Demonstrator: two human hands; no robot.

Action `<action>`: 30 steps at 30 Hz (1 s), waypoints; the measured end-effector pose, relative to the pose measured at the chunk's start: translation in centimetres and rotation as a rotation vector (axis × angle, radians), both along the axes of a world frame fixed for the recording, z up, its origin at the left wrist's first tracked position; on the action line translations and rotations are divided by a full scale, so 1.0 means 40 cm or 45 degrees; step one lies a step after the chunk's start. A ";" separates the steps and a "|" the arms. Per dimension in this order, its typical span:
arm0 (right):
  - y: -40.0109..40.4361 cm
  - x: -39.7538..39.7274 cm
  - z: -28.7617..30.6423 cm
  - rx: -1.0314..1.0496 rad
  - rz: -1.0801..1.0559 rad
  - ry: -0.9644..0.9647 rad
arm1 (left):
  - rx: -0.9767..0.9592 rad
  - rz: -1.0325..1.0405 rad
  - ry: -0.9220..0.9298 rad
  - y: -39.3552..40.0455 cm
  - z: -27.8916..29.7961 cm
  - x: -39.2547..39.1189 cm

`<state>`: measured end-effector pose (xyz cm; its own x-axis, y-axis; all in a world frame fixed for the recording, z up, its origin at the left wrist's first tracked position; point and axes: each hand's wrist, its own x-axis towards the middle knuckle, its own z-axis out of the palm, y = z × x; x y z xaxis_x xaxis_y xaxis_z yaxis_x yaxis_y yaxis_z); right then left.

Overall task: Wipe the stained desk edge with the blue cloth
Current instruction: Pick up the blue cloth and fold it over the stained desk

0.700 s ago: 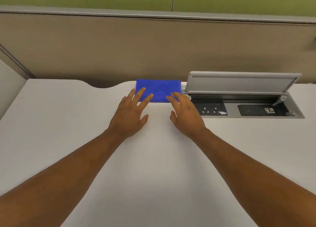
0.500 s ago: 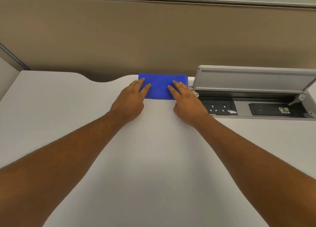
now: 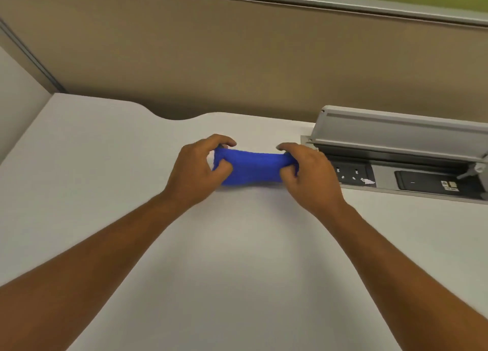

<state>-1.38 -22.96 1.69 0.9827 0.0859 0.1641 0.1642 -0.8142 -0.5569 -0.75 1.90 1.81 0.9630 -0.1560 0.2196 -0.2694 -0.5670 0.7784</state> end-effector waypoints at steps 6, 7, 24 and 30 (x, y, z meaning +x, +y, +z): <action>0.021 -0.331 0.080 0.628 -0.016 0.381 | -0.704 0.065 0.695 0.076 0.066 -0.315; 0.028 -0.383 0.085 0.671 -0.025 0.410 | -0.798 0.093 0.775 0.084 0.072 -0.368; 0.446 -0.898 0.279 1.196 0.101 0.449 | -1.165 0.622 0.710 0.188 0.295 -0.869; 0.523 -0.894 0.297 1.324 0.110 0.491 | -1.087 0.484 0.649 0.280 0.304 -0.959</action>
